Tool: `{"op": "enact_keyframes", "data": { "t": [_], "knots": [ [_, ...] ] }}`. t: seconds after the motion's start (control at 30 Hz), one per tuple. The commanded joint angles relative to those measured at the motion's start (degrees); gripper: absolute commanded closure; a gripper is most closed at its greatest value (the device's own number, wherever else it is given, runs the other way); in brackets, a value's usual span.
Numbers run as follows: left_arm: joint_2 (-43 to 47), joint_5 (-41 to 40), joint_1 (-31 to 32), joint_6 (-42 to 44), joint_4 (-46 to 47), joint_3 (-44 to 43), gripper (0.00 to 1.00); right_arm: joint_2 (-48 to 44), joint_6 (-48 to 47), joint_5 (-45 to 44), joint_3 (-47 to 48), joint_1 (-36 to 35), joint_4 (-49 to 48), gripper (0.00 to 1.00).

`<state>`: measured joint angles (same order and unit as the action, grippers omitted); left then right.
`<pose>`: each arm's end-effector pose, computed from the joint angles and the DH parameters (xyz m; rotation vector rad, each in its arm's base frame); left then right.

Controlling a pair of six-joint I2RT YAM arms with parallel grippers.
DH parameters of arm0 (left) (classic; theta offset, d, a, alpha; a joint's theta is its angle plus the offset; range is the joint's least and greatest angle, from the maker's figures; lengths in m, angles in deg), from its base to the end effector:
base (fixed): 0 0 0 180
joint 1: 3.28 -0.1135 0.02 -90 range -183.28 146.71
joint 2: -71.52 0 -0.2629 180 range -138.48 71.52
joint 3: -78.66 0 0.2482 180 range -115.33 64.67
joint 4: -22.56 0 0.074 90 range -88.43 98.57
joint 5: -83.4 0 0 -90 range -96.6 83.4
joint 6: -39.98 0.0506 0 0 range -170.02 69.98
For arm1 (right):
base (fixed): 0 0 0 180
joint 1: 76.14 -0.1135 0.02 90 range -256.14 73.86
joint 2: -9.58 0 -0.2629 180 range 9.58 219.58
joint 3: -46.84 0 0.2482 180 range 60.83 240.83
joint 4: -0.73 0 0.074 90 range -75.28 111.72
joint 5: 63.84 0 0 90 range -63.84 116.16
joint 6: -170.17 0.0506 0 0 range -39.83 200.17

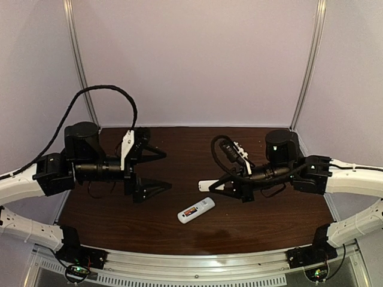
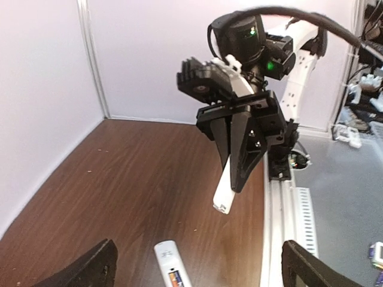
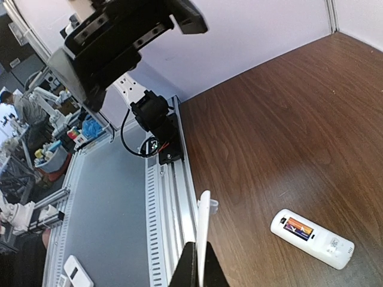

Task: Load the batteries into the remote control
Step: Pass from the right arm to the left

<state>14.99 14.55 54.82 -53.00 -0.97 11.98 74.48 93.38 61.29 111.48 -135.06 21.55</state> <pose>0.1099 -0.2110 0.3485 1.1309 1.5594 -1.0715 0.1115 0.2414 0.3089 -1.2346 1.7559 1.3841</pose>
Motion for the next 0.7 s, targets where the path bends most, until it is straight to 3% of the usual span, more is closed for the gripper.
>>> {"op": "enact_keyframes", "data": {
  "t": [0.0,0.23,0.53,0.67],
  "knots": [
    [0.1,-24.6,7.9,9.9,2.7,3.1,0.03,3.9,16.5,13.9,-3.2,4.4,-13.3,1.0],
    [-6.5,-34.5,15.8,18.5,2.2,1.6,0.13,9.7,26.8,20.2,-5.7,5.8,-24.1,1.0],
    [-16.9,-31.6,17.2,20.6,-3.8,-5.4,0.42,13.7,31.1,23.2,-7.0,6.3,-29.2,1.0],
    [-19.2,-30.4,17.3,21.0,-4.5,-7.1,0.45,14.7,32.2,24.2,-7.3,6.3,-31.0,1.0]
  ]
}}
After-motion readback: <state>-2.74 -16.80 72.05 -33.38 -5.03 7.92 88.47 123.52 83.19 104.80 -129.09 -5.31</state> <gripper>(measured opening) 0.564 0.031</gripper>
